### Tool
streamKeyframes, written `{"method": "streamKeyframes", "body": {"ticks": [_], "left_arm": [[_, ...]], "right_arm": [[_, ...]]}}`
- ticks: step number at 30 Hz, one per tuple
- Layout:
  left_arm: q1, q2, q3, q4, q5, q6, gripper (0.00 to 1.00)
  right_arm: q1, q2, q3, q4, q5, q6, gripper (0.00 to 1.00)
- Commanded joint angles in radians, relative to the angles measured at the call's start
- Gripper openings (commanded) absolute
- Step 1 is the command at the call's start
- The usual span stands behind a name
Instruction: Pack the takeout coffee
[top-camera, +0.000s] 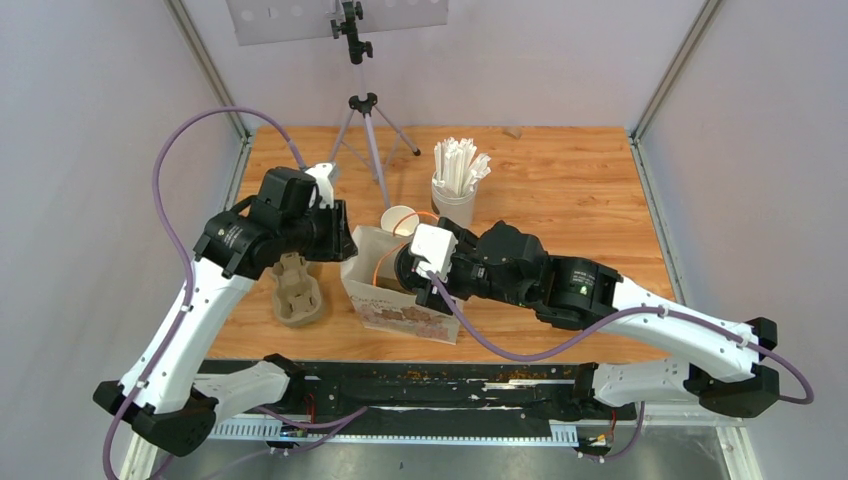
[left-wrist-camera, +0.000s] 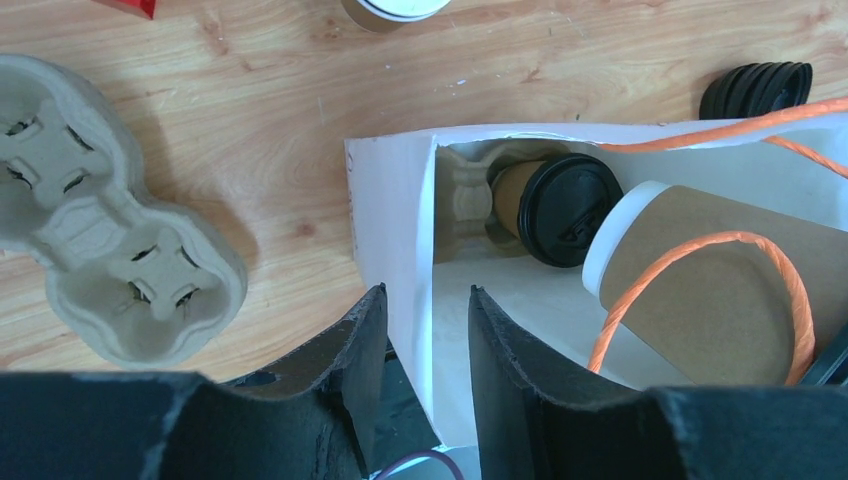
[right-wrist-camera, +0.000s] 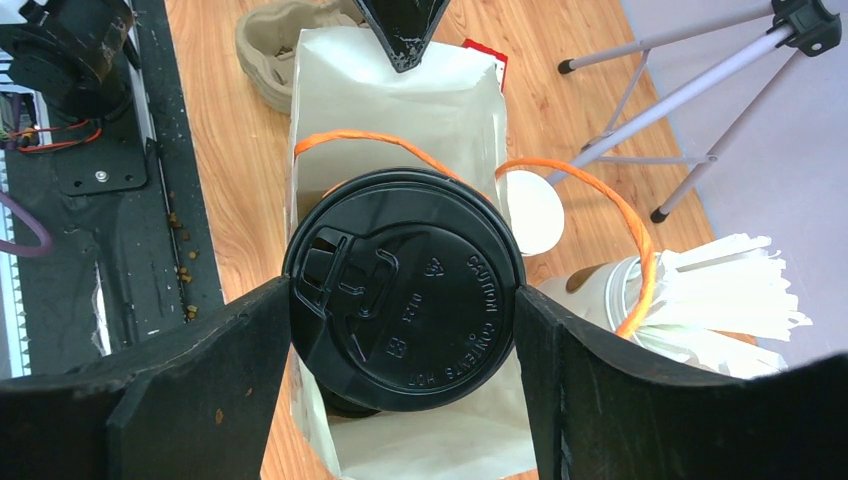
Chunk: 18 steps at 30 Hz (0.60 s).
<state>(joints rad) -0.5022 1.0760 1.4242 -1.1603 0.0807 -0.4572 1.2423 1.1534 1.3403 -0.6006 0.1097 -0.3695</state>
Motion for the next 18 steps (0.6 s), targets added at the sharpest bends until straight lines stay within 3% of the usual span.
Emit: {"method": "streamKeyframes", "body": {"ticks": [1,10,18], "left_arm": [[0.007,0.025,0.041,0.040,-0.012,0.019,0.44],[0.008,0.020,0.043,0.055,-0.005,0.020,0.48],[0.010,0.034,0.026,0.081,0.027,0.022,0.31]], "right_arm": [[-0.001,-0.008,0.008,0.050,0.039,-0.020,0.72],[-0.006,-0.062,-0.028,0.039,0.063,-0.018,0.72],[-0.023,-0.042,-0.056,0.112,0.050,-0.040,0.72]]}}
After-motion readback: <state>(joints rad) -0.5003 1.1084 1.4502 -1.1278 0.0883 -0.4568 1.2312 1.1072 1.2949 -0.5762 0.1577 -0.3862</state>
